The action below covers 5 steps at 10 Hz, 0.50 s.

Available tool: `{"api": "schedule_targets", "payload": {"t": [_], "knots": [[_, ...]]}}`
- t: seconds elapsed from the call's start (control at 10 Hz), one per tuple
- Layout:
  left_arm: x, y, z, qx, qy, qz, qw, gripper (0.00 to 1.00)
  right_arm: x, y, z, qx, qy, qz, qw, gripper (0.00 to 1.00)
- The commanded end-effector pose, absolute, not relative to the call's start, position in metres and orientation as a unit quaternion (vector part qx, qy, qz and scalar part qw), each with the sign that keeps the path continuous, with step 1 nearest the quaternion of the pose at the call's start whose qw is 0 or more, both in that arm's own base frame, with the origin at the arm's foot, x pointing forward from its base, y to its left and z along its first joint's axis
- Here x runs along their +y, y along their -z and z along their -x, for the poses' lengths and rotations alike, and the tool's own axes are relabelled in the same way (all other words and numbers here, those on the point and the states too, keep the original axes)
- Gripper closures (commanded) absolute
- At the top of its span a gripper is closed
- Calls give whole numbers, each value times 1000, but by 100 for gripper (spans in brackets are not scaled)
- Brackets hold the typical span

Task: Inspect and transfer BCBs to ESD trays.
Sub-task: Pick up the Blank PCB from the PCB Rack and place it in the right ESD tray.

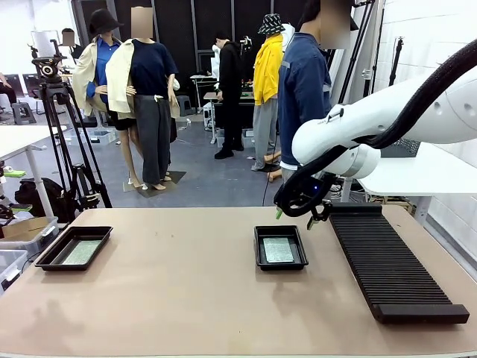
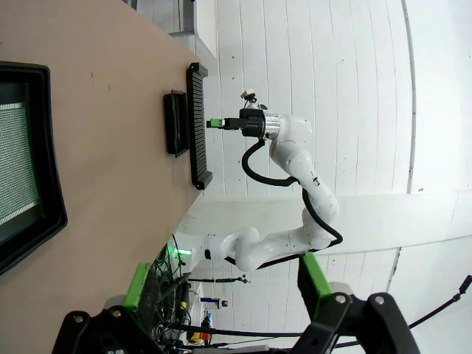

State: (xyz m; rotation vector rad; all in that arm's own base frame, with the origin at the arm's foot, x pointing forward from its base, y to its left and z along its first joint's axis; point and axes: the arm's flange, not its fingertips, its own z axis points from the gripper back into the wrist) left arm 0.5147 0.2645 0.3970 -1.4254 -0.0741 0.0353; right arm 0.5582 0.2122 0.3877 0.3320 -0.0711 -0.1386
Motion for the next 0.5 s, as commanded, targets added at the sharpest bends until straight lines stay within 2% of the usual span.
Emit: {"api": "schedule_targets", "payload": {"t": [0.0, 0.2, 0.4], "knots": [[265, -398, -512, -30, -10, 649, 760, 0, 215, -385, -559, -28, 82, -143, 986, 0], [265, -398, -512, -30, -10, 649, 760, 0, 218, -387, -560, -28, 70, -129, 989, 0], [265, -398, -512, -30, -10, 649, 760, 0, 211, -386, -557, -30, 71, -156, 985, 0]]}}
